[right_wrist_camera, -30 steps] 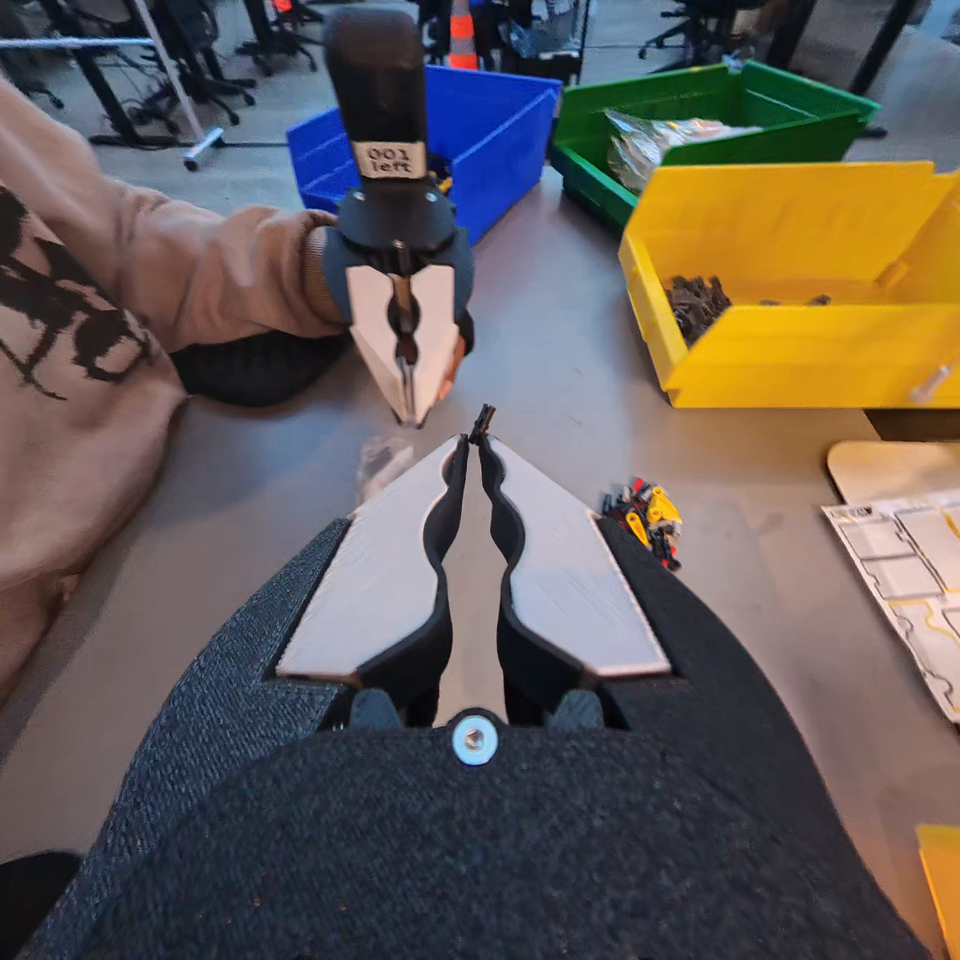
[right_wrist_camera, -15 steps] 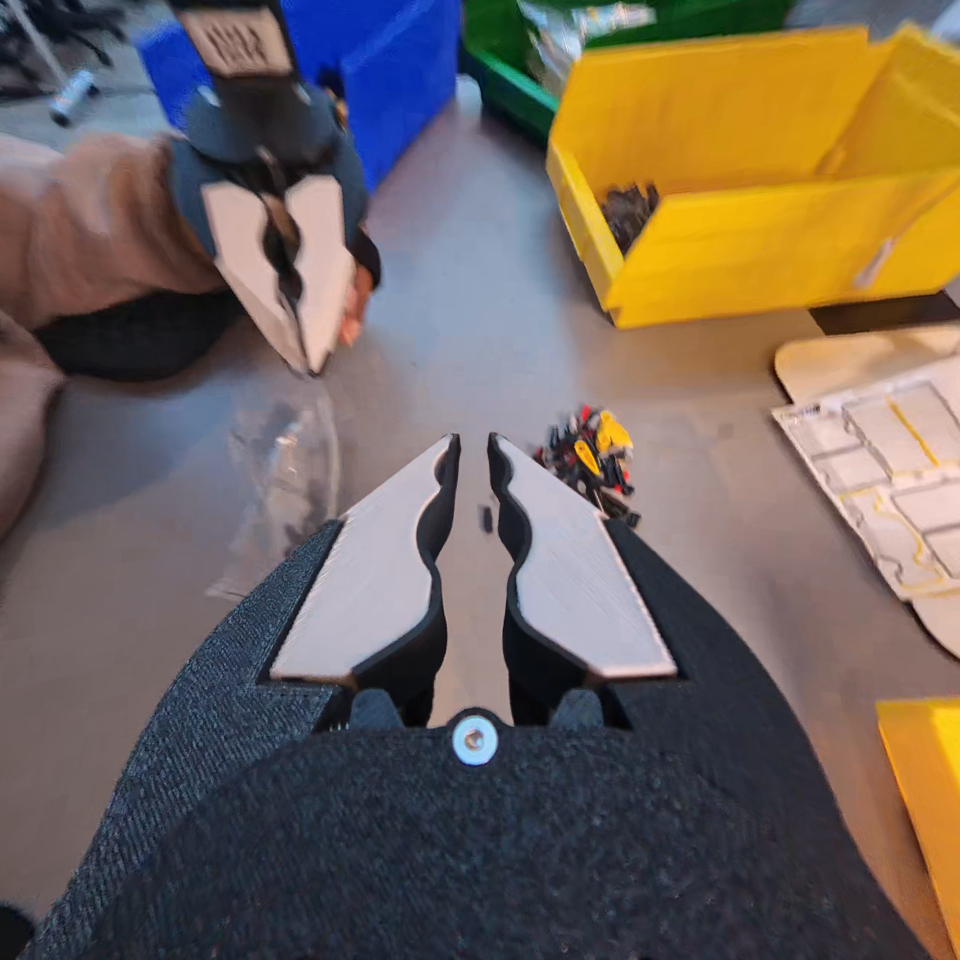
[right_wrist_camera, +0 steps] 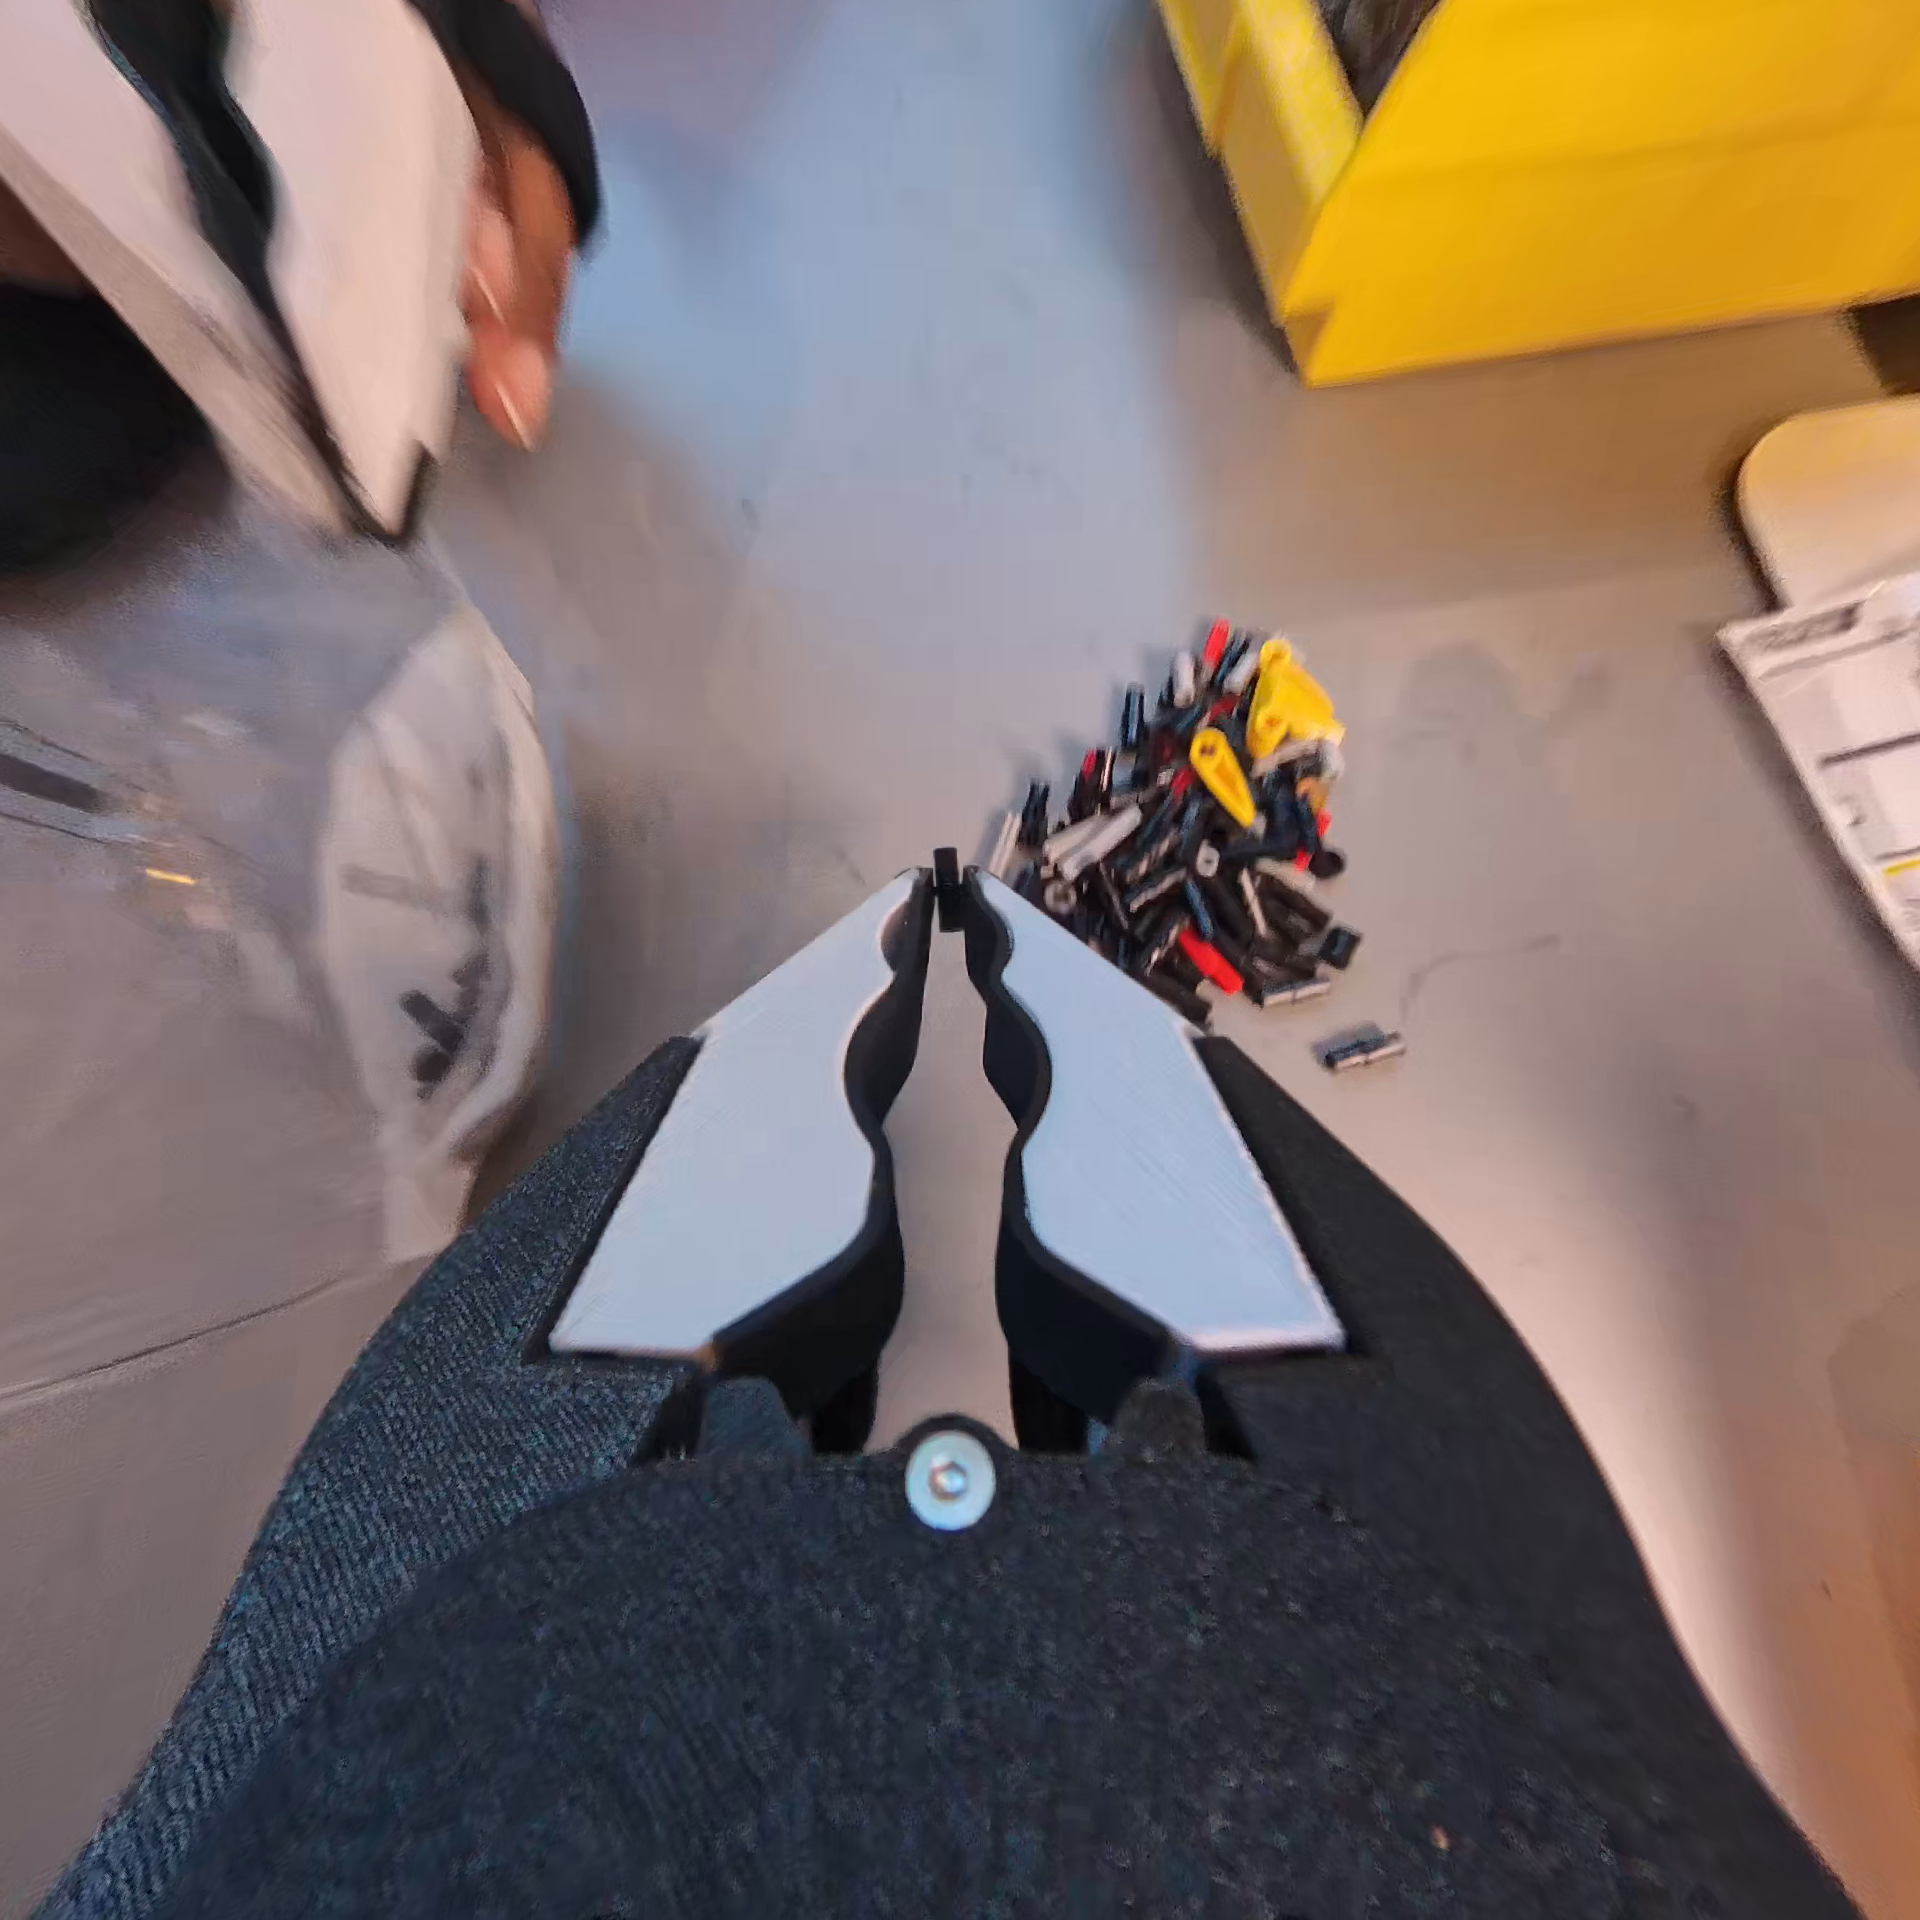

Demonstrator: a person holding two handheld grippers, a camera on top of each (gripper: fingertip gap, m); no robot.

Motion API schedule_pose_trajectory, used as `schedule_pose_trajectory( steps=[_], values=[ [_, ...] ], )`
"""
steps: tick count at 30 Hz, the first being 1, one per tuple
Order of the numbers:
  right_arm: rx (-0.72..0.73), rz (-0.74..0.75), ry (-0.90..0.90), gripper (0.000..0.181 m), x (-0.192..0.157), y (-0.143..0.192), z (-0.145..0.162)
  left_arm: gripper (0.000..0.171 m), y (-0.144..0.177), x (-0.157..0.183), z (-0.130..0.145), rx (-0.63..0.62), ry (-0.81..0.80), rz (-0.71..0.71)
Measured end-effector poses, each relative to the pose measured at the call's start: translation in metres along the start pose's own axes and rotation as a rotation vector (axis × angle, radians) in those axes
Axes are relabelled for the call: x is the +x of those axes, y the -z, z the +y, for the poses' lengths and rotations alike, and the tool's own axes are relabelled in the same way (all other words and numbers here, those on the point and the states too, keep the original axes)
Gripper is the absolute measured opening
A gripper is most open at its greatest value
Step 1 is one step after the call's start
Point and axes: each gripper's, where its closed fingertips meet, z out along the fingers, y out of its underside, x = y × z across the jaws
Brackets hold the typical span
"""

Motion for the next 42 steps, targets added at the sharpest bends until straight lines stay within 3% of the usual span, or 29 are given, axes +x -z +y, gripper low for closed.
schedule_pose_trajectory(
  steps=[4,6,10,15,17,21,25,37,42],
  values=[
    [0.308,-0.093,0.024,0.005,-0.03,0.053,-0.075,0.0,0.0,0.0,0.0,0.001,0.007,0.0],
    [0.311,-0.146,0.073,0.005,-0.051,0.065,-0.085,0.0,0.0,-0.001,0.0,0.001,0.008,-0.002],
    [0.17,-0.159,0.157,0.006,-0.067,0.056,-0.067,0.0,0.0,-0.001,-0.001,0.0,0.005,-0.005],
    [0.216,-0.182,0.115,0.01,-0.063,0.056,-0.07,0.0,0.002,-0.001,-0.002,0.002,0.001,-0.01],
    [0.265,-0.125,0.063,0.01,-0.045,0.057,-0.074,0.0,0.002,-0.001,-0.003,0.004,0.001,-0.009],
    [0.046,0.066,0.03,0.012,0.001,0.017,-0.023,0.0,0.001,0.0,-0.001,-0.002,0.003,-0.001],
    [-0.081,0.056,-0.017,0.016,0.004,-0.022,0.009,0.0,0.001,0.001,-0.001,-0.006,0.001,0.004],
    [-0.164,0.107,0.026,0.007,0.007,-0.039,0.014,0.0,0.001,0.001,-0.001,-0.008,-0.003,0.0],
    [-0.141,0.065,-0.049,0.004,0.007,-0.039,0.015,0.0,0.001,0.001,0.0,-0.009,-0.003,-0.003]
  ],
)
